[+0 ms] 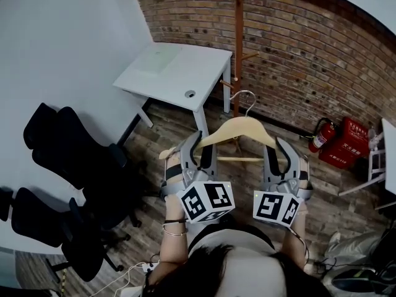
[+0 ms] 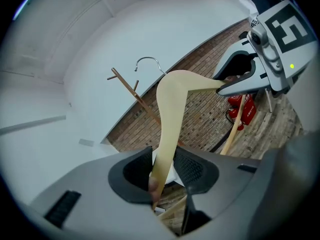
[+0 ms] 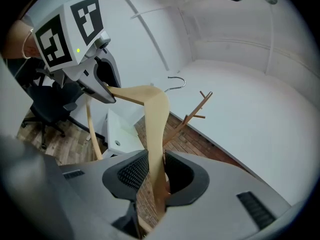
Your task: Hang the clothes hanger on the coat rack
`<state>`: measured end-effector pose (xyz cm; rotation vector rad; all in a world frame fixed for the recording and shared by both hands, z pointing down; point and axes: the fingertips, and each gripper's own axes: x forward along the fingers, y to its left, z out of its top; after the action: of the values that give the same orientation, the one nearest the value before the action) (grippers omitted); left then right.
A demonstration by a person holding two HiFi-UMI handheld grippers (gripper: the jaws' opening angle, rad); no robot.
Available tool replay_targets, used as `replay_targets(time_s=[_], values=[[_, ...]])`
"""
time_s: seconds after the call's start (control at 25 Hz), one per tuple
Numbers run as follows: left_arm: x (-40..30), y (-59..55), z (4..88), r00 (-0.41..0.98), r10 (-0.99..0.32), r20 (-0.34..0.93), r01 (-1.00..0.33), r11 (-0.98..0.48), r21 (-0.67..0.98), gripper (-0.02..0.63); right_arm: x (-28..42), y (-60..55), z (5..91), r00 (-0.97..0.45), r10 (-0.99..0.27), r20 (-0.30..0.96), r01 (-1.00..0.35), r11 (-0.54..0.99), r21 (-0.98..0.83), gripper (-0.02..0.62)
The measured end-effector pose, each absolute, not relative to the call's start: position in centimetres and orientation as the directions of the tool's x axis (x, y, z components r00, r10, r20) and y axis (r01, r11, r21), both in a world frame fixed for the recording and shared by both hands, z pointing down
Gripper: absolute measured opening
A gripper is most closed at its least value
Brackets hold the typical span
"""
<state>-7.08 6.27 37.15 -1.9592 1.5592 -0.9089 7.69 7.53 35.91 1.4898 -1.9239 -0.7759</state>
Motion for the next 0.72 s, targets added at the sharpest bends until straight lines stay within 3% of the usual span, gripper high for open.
replay_targets(time_s=[0.72], values=[[-8.8, 4.8, 37.6, 0.174, -0.961, 0.215, -0.649, -0.276, -0.709, 0.132, 5.9, 6.8, 36.2, -0.181, -0.978, 0.103, -0.654, 0.198, 0.73, 0.117]])
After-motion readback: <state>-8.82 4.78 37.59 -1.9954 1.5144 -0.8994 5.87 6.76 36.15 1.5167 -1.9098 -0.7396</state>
